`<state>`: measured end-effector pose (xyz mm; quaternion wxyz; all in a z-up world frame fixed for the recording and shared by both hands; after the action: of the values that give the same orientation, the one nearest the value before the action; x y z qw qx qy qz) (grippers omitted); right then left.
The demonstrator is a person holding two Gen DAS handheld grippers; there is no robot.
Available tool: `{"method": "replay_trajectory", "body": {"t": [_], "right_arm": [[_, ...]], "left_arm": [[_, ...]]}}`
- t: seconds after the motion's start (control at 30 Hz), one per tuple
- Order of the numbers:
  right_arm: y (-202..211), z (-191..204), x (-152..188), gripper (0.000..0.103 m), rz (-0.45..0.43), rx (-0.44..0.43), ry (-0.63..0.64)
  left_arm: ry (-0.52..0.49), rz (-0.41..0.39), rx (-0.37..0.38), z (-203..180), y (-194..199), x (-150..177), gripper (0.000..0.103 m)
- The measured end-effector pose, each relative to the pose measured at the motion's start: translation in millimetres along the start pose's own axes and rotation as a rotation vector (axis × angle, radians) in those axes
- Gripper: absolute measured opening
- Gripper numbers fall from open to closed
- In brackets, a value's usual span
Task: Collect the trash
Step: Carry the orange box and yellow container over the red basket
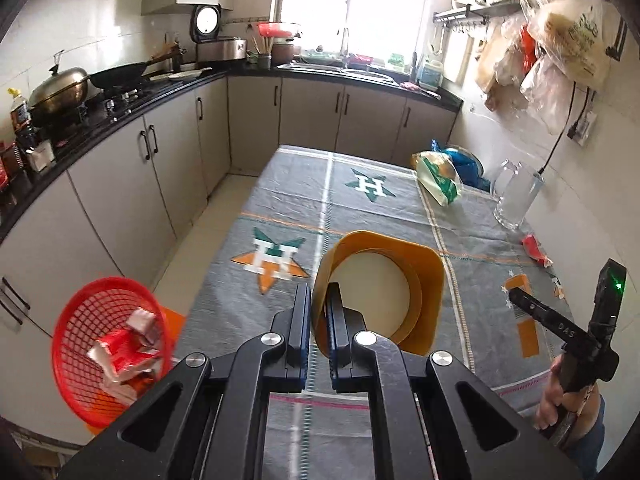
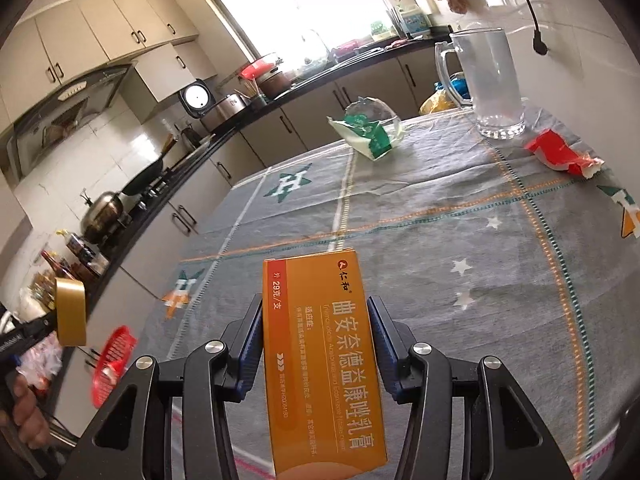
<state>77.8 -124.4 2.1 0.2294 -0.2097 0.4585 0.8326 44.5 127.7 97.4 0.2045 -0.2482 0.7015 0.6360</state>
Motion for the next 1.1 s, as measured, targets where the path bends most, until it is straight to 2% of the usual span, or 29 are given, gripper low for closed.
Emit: {"method": "replay_trajectory", "body": {"t": [0.1, 0.27, 0.6, 1.1], "right_arm": [[6.7, 16.2, -0.7, 0.053, -0.004, 0.008, 0.033], [10.5, 54.1, 1.9, 0.053, 0.021, -0.041, 0.073], [-13.2, 146.0, 26.9, 0.053, 0.117, -0.127, 0.200], [-84.0, 281.7, 69.6, 0.054, 0.258, -0.191, 0.381]], "left_arm": [[0.011, -0.027, -0.013, 17.5, 15.4, -1.9, 0.007], [0.037, -0.050, -0.023, 44.8, 34.6, 2.1, 0.007], [0.097, -0.070, -0.055, 105.3, 55.2, 29.0, 0.007], [0.246, 0.003, -0.121, 228.6, 21.7, 81.3, 0.007]]}}
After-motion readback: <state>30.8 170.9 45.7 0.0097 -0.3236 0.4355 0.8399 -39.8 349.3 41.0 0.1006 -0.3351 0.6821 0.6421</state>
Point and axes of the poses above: each gripper's, at about its wrist camera, not at the fingertips, and y roughly against the way its jaws point, z to its left, x to its underside, the point moved 9 cm from there along -y, roughly the way its jaws point, and after that the axes turned 10 degrees about z, right-handed, at the moved point
